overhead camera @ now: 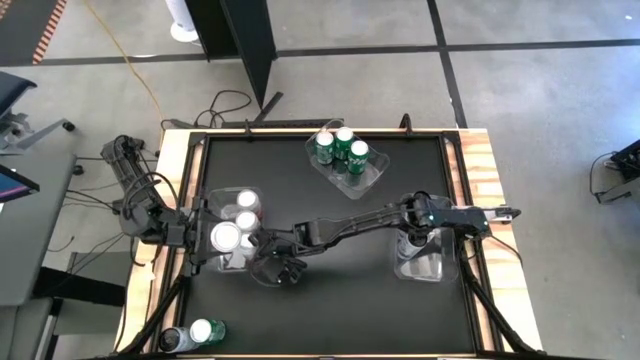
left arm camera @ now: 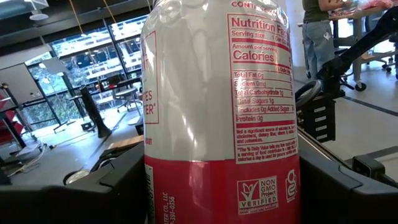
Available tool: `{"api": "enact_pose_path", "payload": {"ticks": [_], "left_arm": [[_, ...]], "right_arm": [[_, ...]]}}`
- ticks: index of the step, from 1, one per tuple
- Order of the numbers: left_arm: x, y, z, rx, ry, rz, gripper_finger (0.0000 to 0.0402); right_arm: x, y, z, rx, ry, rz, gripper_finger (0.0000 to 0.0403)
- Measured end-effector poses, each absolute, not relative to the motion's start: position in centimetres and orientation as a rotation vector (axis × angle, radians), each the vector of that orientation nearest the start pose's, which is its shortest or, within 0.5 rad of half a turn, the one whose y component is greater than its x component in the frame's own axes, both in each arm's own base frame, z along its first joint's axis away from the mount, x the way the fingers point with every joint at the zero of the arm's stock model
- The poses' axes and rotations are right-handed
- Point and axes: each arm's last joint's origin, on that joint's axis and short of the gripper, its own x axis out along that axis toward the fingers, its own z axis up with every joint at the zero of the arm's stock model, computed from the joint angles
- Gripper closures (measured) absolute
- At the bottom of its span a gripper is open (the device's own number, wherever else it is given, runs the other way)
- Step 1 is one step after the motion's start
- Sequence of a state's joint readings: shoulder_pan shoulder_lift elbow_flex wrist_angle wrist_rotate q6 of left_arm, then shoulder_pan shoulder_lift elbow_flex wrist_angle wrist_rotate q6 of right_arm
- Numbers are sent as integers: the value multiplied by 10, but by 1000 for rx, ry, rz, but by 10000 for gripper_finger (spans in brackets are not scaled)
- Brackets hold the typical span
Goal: Sort soda cans
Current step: Put the pink white soda can into the left transparent bin
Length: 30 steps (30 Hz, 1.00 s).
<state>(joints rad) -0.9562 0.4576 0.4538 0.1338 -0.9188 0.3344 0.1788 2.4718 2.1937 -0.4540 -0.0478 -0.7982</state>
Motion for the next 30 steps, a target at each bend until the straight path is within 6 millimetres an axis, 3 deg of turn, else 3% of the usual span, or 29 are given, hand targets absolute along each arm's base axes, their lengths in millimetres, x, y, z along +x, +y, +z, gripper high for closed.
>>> {"api": "enact_pose_path", "payload": {"ticks": [9,19,30], "left_arm": [[84,-79,289,223,-74,-27,114],[84,-79,289,223,-74,-27,114],[84,-79,289,219,-73,-28,114]], "right_arm": [[538,106,193,-834,634,513,269],[531,117,205,-840,716,532,269],[520,130,202,-877,820,504,269]]}}
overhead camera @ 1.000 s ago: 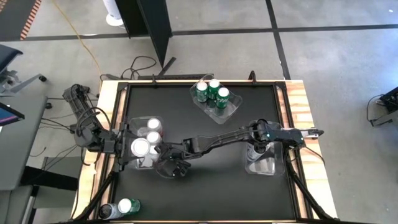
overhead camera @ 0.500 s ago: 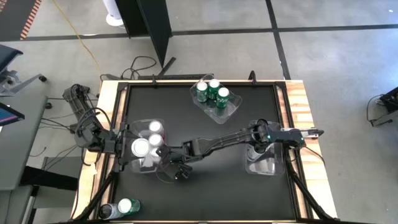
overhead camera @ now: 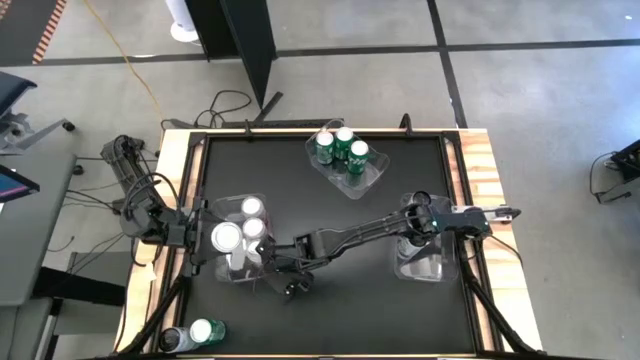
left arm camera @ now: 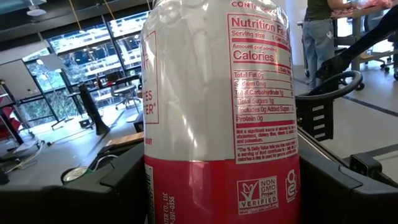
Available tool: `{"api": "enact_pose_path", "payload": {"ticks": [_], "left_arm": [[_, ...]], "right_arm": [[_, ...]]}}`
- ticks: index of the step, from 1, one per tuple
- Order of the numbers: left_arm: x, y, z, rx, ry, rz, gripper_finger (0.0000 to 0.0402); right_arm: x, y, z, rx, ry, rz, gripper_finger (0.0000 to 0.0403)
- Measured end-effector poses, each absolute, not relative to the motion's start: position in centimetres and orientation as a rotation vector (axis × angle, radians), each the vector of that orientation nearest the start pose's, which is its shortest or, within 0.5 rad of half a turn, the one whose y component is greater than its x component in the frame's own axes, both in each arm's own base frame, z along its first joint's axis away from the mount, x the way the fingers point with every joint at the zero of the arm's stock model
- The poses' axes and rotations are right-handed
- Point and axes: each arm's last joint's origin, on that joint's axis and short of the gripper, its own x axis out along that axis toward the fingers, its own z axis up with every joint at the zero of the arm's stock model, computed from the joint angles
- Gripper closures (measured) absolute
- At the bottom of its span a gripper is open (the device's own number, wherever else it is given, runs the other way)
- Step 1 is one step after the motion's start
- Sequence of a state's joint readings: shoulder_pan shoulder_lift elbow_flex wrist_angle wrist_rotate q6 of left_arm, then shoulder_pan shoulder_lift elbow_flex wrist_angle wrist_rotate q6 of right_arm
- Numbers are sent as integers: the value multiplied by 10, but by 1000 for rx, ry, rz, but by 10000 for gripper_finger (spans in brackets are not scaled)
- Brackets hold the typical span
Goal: Sort soda cans
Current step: Put the pink white soda can into the left transparent bin
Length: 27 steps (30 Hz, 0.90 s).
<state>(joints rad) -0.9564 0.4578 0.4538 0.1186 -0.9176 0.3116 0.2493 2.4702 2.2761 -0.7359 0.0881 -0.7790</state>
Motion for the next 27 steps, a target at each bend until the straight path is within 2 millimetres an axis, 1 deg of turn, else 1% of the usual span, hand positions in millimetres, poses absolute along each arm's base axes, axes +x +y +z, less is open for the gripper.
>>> {"api": "enact_pose_path", "payload": {"ticks": [11,19,23,27], "left_arm": [[84,-79,289,215,-73,-30,114],[84,-80,289,211,-76,-48,114],[84,-80,289,208,-76,-47,114],[84,-80,289,202,-76,-48,114]], "right_arm": [[514,141,200,-908,862,494,269],[510,156,200,-960,847,525,270],[508,162,200,-991,847,522,286],[506,165,205,-1000,859,527,312]]}}
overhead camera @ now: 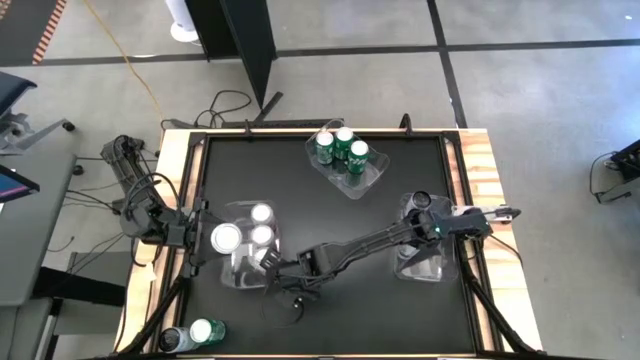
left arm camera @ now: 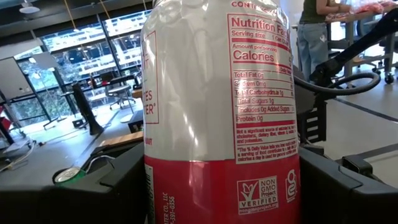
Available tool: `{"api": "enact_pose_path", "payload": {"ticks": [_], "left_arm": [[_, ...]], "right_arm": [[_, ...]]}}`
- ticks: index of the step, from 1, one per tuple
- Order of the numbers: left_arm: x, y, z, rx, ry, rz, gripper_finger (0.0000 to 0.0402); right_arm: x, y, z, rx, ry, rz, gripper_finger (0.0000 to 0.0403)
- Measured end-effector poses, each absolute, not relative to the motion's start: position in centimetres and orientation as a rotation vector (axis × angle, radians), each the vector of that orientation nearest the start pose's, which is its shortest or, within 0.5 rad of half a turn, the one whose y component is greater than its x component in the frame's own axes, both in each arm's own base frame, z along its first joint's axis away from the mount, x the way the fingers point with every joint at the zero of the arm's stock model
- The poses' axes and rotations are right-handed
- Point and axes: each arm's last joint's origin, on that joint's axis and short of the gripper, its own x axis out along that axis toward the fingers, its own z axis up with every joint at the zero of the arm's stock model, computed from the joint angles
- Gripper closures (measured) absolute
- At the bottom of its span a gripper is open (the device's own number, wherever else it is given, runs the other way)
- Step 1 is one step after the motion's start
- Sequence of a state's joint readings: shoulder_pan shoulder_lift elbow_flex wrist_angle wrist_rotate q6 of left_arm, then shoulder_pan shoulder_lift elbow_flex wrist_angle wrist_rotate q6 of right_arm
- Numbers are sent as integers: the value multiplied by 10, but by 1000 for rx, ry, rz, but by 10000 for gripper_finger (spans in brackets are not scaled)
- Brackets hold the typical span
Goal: Sort soda cans
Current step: Put the pink white soda can into the left transparent bin
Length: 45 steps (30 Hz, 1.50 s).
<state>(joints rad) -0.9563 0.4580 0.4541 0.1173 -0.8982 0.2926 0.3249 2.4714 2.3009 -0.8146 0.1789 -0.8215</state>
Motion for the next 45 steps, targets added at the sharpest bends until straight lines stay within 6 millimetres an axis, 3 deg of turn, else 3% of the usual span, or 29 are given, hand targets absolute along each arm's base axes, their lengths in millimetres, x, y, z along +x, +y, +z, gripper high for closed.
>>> {"api": "enact_pose_path", "payload": {"ticks": [14,21,29,45], "left_arm": [[84,-80,289,199,-76,-48,114],[84,-80,287,196,-60,-50,114],[84,-80,287,197,-60,-50,114],[84,-80,286,198,-58,-55,114]], "right_arm": [[498,178,207,-1033,873,539,396],[498,177,207,-1089,880,530,400],[494,175,221,-1100,897,538,402],[477,183,219,-1115,1009,645,403]]}}
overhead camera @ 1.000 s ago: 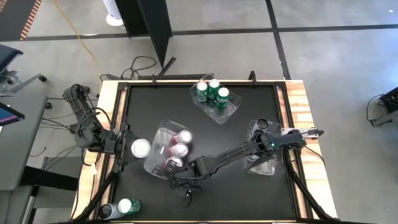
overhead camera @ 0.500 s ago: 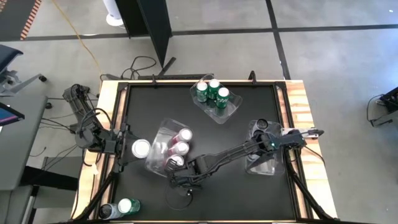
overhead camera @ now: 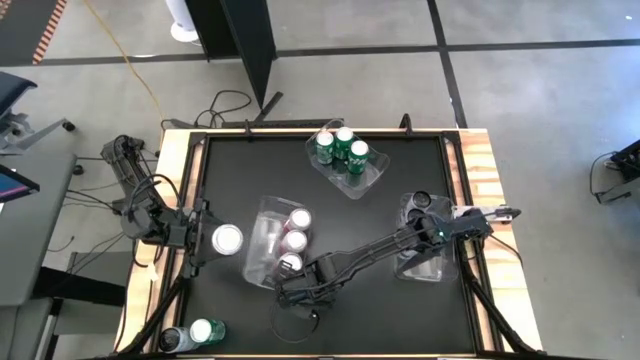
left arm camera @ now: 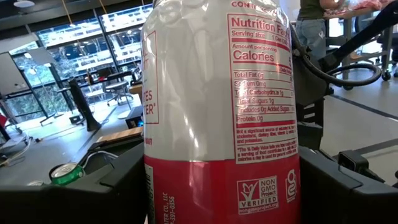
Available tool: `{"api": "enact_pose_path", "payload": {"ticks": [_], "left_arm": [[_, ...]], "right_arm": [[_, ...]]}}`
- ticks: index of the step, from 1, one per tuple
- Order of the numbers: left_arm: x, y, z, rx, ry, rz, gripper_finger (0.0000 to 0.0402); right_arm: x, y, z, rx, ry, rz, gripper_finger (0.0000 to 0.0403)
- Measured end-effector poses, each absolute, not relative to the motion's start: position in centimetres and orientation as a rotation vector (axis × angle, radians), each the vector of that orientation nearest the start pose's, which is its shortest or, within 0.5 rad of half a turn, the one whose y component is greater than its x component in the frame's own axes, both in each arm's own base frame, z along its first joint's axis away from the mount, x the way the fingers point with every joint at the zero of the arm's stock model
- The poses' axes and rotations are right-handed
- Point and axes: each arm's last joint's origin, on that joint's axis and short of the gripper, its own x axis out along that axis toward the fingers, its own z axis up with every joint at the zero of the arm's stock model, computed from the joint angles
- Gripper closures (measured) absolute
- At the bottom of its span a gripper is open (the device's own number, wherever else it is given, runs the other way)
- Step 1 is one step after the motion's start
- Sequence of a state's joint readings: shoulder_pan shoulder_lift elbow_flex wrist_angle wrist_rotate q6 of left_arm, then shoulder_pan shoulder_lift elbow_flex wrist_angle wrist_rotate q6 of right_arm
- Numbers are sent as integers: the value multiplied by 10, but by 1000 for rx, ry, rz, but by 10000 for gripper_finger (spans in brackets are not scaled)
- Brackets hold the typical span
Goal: Sort soda cans
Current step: Put the pink white soda can into the left transparent bin
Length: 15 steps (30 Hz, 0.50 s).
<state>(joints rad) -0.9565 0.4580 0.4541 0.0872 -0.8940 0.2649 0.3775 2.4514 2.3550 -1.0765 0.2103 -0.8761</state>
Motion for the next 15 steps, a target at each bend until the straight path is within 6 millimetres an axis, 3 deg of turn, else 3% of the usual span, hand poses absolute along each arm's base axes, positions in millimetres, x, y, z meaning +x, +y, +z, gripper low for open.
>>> {"api": "enact_pose_path", "payload": {"ticks": [15], "left_arm": [[85,-80,284,157,-39,-59,114]], "right_arm": [[460,193,220,-1122,1097,725,403]]}}
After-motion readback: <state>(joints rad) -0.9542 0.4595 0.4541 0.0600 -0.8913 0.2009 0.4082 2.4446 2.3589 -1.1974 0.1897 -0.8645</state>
